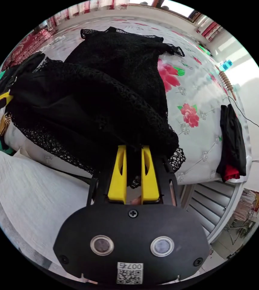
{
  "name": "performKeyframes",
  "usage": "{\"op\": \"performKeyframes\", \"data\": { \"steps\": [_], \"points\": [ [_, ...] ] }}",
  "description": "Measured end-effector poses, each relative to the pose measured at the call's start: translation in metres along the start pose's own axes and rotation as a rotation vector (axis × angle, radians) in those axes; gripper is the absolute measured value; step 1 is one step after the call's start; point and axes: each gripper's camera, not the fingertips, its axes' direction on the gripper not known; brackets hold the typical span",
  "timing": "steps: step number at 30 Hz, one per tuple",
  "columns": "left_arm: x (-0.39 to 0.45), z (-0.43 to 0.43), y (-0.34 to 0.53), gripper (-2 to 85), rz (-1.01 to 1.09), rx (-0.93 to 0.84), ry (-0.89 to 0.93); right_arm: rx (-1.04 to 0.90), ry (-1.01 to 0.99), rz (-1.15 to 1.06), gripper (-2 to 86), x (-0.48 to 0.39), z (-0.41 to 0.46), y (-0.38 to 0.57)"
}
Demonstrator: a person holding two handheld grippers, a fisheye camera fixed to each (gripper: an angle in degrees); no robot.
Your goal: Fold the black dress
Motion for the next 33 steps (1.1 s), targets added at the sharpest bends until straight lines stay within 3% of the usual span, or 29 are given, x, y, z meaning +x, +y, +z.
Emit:
{"op": "performKeyframes", "data": {
  "steps": [5,8,13,15,18,22,26,29,33],
  "points": [
    [0.000,-0.008,0.018,-0.9,0.037,-0.021,-0.010,0.278,-0.201,0.024,0.4,0.079,-0.084,0.064],
    [-0.004,-0.017,0.032,-0.9,0.040,-0.034,0.014,0.315,-0.268,0.133,0.0,0.131,-0.107,0.104],
    [-0.010,-0.086,0.045,-0.9,0.068,0.112,0.077,0.516,-0.338,0.228,-0.2,0.189,-0.162,0.156],
    [-0.016,-0.109,0.050,-0.9,0.067,0.169,0.092,0.541,-0.354,0.226,-0.2,0.203,-0.173,0.164],
    [-0.035,-0.105,0.062,-0.9,0.024,0.135,0.171,0.414,-0.367,0.191,-0.3,0.216,-0.158,0.163],
    [-0.055,-0.044,0.070,-1.0,-0.122,-0.058,0.111,0.223,-0.422,0.145,-0.3,0.217,-0.122,0.142],
    [-0.071,-0.019,0.033,-1.0,-0.114,-0.057,0.086,0.073,-0.299,0.022,-0.3,0.225,-0.113,0.075],
    [-0.100,-0.031,-0.042,-1.0,-0.129,-0.001,0.085,0.152,-0.231,-0.029,-0.2,0.255,-0.159,-0.007],
    [-0.121,-0.183,-0.157,-1.0,-0.129,0.286,0.002,0.432,-0.166,-0.020,-0.2,0.292,-0.307,-0.090]
  ]
}}
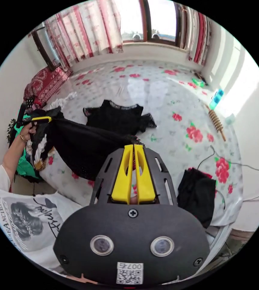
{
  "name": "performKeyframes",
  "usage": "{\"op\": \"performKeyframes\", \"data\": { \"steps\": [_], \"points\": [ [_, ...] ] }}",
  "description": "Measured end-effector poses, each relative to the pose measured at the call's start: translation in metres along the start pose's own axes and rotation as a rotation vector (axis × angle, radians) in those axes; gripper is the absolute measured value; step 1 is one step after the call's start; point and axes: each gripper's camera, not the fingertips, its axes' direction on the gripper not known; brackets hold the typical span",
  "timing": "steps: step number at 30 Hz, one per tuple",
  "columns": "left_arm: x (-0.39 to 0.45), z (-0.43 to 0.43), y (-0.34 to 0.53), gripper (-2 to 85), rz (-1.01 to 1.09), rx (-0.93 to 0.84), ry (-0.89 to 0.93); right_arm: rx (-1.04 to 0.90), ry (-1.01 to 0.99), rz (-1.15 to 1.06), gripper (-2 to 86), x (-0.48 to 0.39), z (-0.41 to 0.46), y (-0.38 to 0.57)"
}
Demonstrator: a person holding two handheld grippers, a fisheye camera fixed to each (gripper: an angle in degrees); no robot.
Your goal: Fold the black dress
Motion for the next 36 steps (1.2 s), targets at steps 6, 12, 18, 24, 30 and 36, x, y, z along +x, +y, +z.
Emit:
{"op": "performKeyframes", "data": {
  "steps": [6,12,18,24,30,36],
  "points": [
    [0.061,-0.265,-0.056,-1.0,0.167,0.527,0.013,0.670,0.104,-0.134,-0.3,-0.047,-0.261,-0.048],
    [0.115,-0.366,-0.001,-1.0,0.317,0.679,-0.165,0.775,0.267,-0.332,-0.3,-0.101,-0.339,-0.020],
    [0.110,-0.334,0.044,-1.0,0.384,0.516,-0.171,0.565,0.109,-0.399,-0.3,-0.105,-0.308,-0.014],
    [0.082,-0.135,0.151,-1.0,0.371,0.127,-0.124,0.091,-0.038,-0.316,-0.3,-0.097,-0.098,0.057],
    [0.061,0.071,0.274,-1.0,-0.014,-0.297,-0.010,-0.344,-0.210,0.003,-0.3,-0.097,0.135,0.164],
    [0.085,0.101,0.301,-1.0,0.011,-0.376,-0.079,-0.414,-0.182,-0.035,0.0,-0.124,0.182,0.176]
  ]
}}
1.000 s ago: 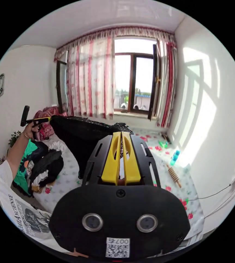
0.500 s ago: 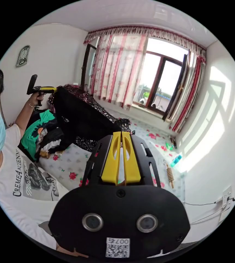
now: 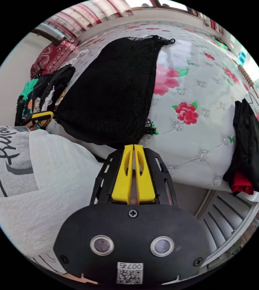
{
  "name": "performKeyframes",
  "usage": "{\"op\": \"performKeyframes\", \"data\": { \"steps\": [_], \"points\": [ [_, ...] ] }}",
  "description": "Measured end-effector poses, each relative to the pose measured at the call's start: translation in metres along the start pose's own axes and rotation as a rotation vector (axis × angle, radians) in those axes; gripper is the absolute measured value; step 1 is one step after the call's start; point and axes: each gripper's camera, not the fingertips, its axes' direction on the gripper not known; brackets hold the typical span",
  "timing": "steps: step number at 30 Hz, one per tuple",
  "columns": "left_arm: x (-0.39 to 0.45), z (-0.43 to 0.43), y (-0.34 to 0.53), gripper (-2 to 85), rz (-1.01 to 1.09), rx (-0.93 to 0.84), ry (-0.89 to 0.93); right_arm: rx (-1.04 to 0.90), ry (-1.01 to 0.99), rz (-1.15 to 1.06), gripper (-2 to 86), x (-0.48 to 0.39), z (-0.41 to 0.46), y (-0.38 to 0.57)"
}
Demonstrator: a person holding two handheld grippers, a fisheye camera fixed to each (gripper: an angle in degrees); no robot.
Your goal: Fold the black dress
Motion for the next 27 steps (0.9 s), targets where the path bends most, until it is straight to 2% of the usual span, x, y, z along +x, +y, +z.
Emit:
{"op": "performKeyframes", "data": {
  "steps": [3,7,12,14,18,21,27],
  "points": [
    [-0.008,-0.012,-0.007,-0.9,-0.058,0.065,0.032,0.050,0.086,-0.059,0.6,-0.013,-0.014,-0.015],
    [-0.012,-0.017,-0.015,-0.9,-0.121,0.088,0.044,0.097,0.098,-0.126,3.6,-0.026,-0.026,-0.034],
    [-0.007,-0.015,-0.019,-0.9,-0.140,0.071,0.013,0.017,0.105,-0.286,7.1,-0.062,0.008,-0.057],
    [-0.005,-0.017,-0.021,-0.9,-0.134,0.075,0.012,-0.055,0.166,-0.336,7.8,-0.082,0.039,-0.072],
    [-0.002,-0.019,-0.016,-0.7,-0.109,0.057,-0.007,-0.096,0.186,-0.291,6.3,-0.090,0.073,-0.097],
    [-0.010,-0.020,0.002,-0.1,-0.170,0.041,-0.009,-0.108,0.181,-0.244,2.4,-0.088,0.081,-0.108],
    [-0.029,-0.011,0.045,4.4,-0.350,0.036,-0.008,0.020,-0.003,-0.164,2.8,-0.070,0.048,-0.089]
  ]
}}
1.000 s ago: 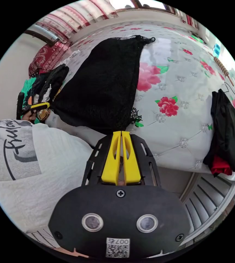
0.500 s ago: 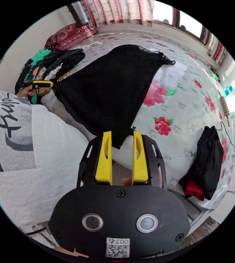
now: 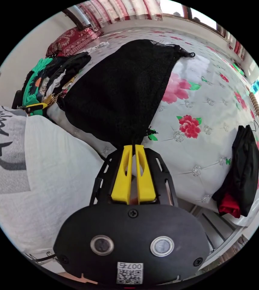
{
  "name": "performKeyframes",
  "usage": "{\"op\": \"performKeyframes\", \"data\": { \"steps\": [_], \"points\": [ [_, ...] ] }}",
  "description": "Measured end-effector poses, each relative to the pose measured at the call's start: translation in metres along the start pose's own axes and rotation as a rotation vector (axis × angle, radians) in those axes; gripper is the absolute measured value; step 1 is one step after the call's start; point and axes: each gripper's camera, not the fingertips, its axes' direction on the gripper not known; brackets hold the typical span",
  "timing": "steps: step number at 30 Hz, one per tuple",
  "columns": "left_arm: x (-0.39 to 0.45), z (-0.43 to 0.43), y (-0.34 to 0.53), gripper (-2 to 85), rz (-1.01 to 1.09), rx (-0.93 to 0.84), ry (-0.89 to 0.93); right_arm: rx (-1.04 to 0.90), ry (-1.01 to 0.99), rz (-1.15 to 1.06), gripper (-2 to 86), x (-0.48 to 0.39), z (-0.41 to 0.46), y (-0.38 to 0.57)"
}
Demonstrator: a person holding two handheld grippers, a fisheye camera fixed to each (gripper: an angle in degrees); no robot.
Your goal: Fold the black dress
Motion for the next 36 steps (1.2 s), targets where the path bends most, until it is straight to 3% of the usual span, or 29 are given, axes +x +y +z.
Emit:
{"op": "performKeyframes", "data": {
  "steps": [9,15,19,24,29,36],
  "points": [
    [0.031,0.045,-0.047,12.4,0.180,0.017,-0.084,-0.024,0.117,-0.280,11.8,-0.028,0.007,-0.074],
    [0.058,0.073,-0.063,7.1,0.384,-0.072,-0.197,-0.324,-0.075,-0.348,9.0,-0.032,0.075,-0.112],
    [0.042,0.065,-0.037,1.4,0.280,-0.011,-0.214,-0.320,-0.018,-0.388,2.2,-0.051,0.082,-0.072],
    [0.031,0.061,-0.010,5.1,0.238,-0.026,-0.177,-0.263,0.022,-0.354,4.0,-0.069,0.080,-0.051],
    [0.037,0.063,-0.008,9.1,0.294,-0.030,-0.159,-0.159,0.227,-0.425,8.8,-0.082,0.068,-0.047],
    [0.036,0.089,-0.023,9.9,0.323,-0.121,-0.141,-0.382,0.394,-0.644,8.9,-0.076,0.132,-0.024]
  ]
}}
